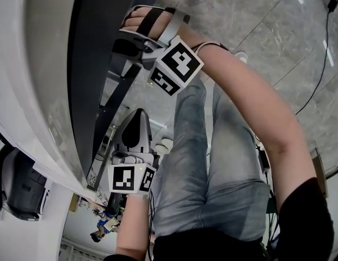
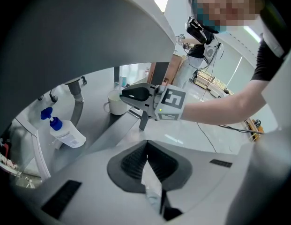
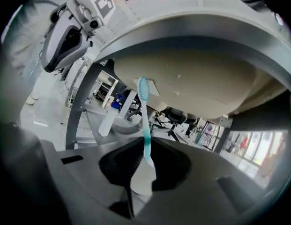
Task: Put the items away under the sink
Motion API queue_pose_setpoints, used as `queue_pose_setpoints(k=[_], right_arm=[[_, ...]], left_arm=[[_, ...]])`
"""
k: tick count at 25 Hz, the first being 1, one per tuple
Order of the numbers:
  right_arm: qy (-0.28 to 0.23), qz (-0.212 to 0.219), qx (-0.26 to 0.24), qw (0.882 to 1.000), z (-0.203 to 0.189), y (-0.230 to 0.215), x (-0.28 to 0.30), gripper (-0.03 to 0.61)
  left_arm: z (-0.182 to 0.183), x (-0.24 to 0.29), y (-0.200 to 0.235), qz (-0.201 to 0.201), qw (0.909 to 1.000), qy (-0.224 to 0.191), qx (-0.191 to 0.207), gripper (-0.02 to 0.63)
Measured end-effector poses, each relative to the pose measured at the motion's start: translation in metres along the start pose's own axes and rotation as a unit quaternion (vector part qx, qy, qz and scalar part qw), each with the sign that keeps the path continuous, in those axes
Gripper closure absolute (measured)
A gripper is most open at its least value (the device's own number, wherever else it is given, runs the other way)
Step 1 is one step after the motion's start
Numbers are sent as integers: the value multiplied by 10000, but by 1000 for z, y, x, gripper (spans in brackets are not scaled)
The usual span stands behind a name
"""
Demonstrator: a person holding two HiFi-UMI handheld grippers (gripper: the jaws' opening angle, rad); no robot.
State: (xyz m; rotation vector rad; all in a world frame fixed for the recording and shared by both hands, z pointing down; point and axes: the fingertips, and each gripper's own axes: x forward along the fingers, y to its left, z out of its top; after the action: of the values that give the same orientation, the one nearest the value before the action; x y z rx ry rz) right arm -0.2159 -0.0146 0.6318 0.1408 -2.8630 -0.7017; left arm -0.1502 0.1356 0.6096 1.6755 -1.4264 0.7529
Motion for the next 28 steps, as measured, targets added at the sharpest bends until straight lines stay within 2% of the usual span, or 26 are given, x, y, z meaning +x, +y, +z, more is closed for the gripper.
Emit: queue_pose_setpoints(k=[7,14,19,23,28], right_arm=[[950,-341,837,9914,-45,-14,-2,520],[1314,-387,1363,9812,-56,-10,-3,518],[1496,-569,1827,9700,-58,-11,-20,499],[1717,-797,2258,9556,-60,-15,-44,497],[1919,-1354,2977,9253,-58,-33,-90,497]], left_arm=[[-2,1,3,23,10000,-28,-9,591],[-6,-1,7,53,9999,-42,-111,591],[-4,-2,5,-14,9999,-71,-78,591],[2,1,1,-84,9998,-128,-109,591],[15,7,-10,-309,9991,-295,-27,591]])
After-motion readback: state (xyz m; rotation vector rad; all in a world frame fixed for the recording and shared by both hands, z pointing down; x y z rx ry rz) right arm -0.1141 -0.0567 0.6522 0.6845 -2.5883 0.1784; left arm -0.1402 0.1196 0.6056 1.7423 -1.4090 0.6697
